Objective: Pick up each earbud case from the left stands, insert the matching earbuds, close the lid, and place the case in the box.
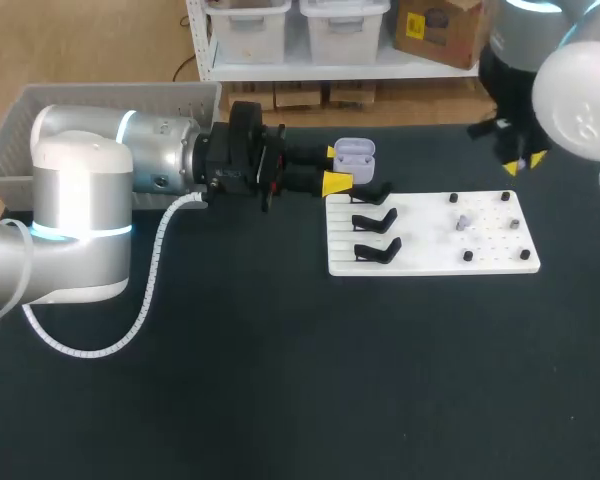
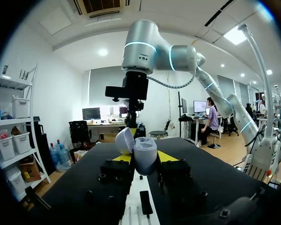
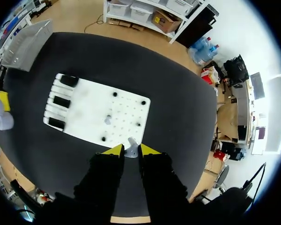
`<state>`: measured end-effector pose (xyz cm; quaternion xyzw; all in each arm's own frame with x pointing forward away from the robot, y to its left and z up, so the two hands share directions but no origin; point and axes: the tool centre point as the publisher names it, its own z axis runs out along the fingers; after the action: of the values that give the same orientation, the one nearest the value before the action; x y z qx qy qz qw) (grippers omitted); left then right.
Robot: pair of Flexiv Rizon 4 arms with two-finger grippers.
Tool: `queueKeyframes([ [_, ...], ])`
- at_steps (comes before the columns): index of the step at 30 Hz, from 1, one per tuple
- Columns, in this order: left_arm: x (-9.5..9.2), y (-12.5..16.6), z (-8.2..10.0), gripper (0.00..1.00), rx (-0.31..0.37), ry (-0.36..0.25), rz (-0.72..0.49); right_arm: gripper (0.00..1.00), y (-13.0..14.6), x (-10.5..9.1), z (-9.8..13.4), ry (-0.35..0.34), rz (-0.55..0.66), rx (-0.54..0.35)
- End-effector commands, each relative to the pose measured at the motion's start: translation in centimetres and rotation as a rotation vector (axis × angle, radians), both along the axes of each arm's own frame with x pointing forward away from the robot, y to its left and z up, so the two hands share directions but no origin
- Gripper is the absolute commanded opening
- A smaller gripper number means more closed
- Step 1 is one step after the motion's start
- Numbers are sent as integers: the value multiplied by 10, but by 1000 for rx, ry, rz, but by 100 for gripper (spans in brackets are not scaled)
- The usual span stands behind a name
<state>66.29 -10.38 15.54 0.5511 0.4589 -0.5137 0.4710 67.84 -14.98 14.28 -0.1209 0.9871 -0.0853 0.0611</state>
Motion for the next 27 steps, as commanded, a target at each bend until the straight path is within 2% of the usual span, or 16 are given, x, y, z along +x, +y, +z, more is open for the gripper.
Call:
queueKeyframes([
  [1, -1, -2, -2, 0, -9, -8, -10, 0, 22, -25, 15, -18, -29, -1],
  [4, -3, -10, -6, 0, -18, -26, -29, 0, 30, -33, 21, -20, -64, 62],
  [7, -7, -18, -7, 0, -33, -42, -34, 0, 34, -42, 30, -26, -99, 88],
  [14, -13, -30, -11, 0, -71, -61, -15, 0, 43, -59, 52, -5, -212, 110],
  [19, -11, -36, -14, 0, -70, -66, -5, 0, 56, -63, 61, -2, -272, 48],
  [20, -11, -37, -14, 0, -68, -66, -1, 0, 59, -62, 62, 3, -291, 69],
  [22, -10, -38, -14, 0, -69, -64, 2, 0, 61, -61, 62, 1, -307, 37],
  [27, -10, -41, -13, 0, -70, -63, 3, 0, 64, -61, 60, 12, -358, 44],
])
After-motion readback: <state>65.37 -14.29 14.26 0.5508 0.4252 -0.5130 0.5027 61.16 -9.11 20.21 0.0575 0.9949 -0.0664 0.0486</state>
